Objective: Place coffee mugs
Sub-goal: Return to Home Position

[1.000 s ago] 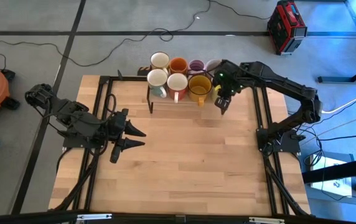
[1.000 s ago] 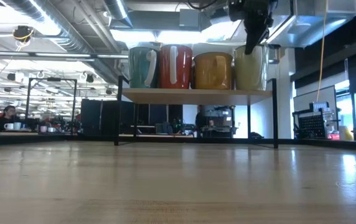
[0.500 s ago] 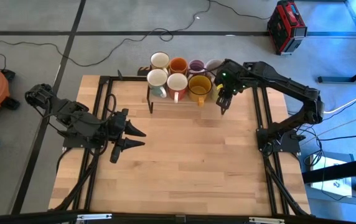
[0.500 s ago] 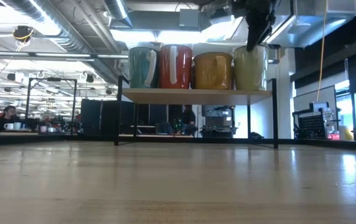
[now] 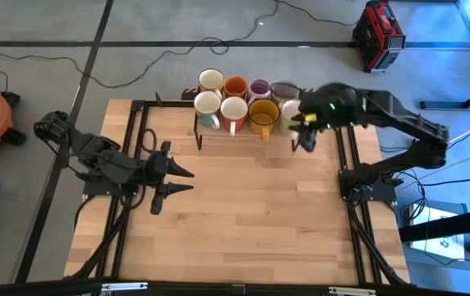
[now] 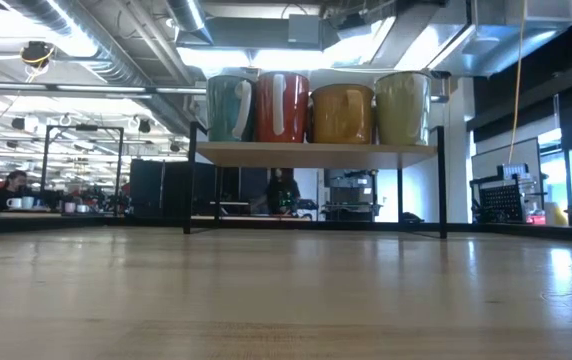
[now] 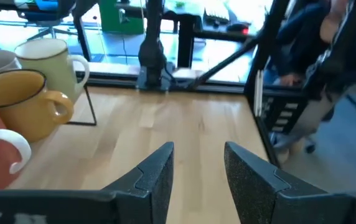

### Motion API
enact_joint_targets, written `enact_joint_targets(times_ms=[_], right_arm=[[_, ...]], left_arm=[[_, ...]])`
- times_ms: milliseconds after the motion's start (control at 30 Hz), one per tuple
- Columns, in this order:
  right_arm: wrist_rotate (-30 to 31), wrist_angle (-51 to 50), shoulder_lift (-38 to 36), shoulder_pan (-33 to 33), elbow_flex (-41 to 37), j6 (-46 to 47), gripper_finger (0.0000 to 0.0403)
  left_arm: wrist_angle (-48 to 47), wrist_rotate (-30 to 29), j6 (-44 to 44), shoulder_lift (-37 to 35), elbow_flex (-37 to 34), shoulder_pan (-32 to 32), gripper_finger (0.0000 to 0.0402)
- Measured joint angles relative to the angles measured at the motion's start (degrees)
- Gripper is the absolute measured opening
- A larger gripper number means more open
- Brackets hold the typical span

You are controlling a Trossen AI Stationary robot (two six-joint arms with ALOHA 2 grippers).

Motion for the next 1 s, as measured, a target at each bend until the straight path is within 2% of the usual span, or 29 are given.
enact_joint_targets(times_ms=[233, 367, 500, 633, 733, 833, 1000], right_arm=[[10.3, 13.9, -4.8, 15.4, -7.4, 4.3, 0.0134], [11.0, 23.2, -7.5, 20.0, -15.3, 7.2, 0.013], [10.8, 34.4, -11.7, 22.5, -24.7, 10.0, 0.0099], [10.7, 44.1, -16.4, 23.9, -34.2, 12.6, 0.0047], [9.9, 52.7, -20.4, 23.9, -40.7, 13.1, 0.001], [9.3, 60.2, -24.2, 23.9, -46.6, 13.2, 0.001], [8.9, 66.7, -30.3, 23.9, -54.3, 13.6, 0.0004]], left_arm=[[5.8, 3.2, 3.5, -3.3, -7.3, 0.8, 0.009], [13.1, 6.9, 5.0, -7.4, -13.0, 2.4, 0.0046], [17.2, 9.1, 5.1, -11.9, -19.0, 3.9, 0.0007], [21.1, 11.7, 5.2, -16.2, -24.3, 4.8, 0.0005], [22.2, 11.5, 5.1, -19.0, -27.0, 4.8, 0.0002], [22.5, 10.8, 5.1, -21.2, -29.8, 4.8, 0.0004], [23.6, 9.4, 5.1, -23.9, -33.0, 4.8, 0.0002]])
